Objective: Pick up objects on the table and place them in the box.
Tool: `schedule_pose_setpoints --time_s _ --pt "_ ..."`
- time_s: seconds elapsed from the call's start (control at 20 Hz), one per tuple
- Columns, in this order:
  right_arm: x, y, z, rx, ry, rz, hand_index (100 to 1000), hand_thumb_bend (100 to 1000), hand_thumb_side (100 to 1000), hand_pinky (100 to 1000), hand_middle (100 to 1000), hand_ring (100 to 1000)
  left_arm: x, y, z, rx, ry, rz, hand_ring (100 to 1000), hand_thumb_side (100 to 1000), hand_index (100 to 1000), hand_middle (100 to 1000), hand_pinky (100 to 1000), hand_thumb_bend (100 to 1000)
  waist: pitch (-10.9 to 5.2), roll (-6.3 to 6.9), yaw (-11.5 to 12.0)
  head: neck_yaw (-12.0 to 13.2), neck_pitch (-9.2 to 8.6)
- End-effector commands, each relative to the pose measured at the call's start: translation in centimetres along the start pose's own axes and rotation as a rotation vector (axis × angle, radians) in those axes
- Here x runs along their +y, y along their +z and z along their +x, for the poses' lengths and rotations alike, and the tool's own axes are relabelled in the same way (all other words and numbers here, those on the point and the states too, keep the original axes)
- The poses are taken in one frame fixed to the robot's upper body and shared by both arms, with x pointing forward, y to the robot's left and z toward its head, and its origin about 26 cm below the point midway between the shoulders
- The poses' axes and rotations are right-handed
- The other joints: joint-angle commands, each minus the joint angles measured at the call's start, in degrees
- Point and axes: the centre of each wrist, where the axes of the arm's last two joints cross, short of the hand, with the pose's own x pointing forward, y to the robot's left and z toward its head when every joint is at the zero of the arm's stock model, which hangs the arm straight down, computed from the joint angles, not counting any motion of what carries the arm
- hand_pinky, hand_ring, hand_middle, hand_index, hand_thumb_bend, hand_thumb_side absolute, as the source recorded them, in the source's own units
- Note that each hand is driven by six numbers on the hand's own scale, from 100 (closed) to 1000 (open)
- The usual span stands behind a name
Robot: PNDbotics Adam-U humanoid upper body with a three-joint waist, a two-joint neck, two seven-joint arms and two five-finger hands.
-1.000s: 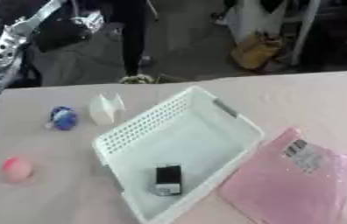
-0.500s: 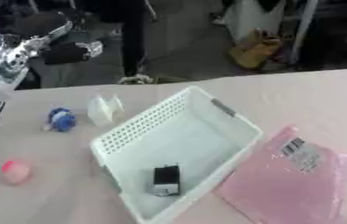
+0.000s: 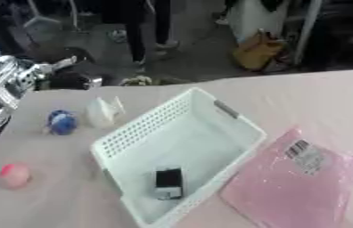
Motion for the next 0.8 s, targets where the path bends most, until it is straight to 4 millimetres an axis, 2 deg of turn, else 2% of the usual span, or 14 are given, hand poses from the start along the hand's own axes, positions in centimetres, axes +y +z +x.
schedule_pose_setpoints --time_s 0.05,0.4,0.45,0.8 --pt "-0.1 -1.1 0.6 -0.040 -0.005 0.020 820 100 1000 787 768 832 0.3 -0.1 -0.4 0.011 -0.017 -0.042 1000 1000 1000 989 923 684 -1.28 -0.01 -0.1 0.1 0.15" --pt "-0.1 -0.9 0.6 -0.035 -0.007 0.018 816 100 1000 787 768 832 -0.8 -1.2 0.1 -0.002 -0.045 -0.093 1000 1000 1000 1000 923 706 -1.25 -0.11 -0.3 0.1 -0.22" --pt "-0.1 -0.9 0.6 -0.034 -0.008 0.018 815 100 1000 787 768 832 -1.0 -1.4 0.2 0.000 -0.053 -0.096 1000 995 1000 1000 1000 728 -1.21 -0.15 -0.4 0.2 -0.33" --pt "-0.1 -0.9 0.6 -0.033 -0.009 0.015 814 100 1000 788 768 833 -2.0 -2.3 0.5 0.004 -0.072 -0.115 1000 979 1000 1000 1000 733 -1.12 -0.29 -0.6 0.2 -0.42"
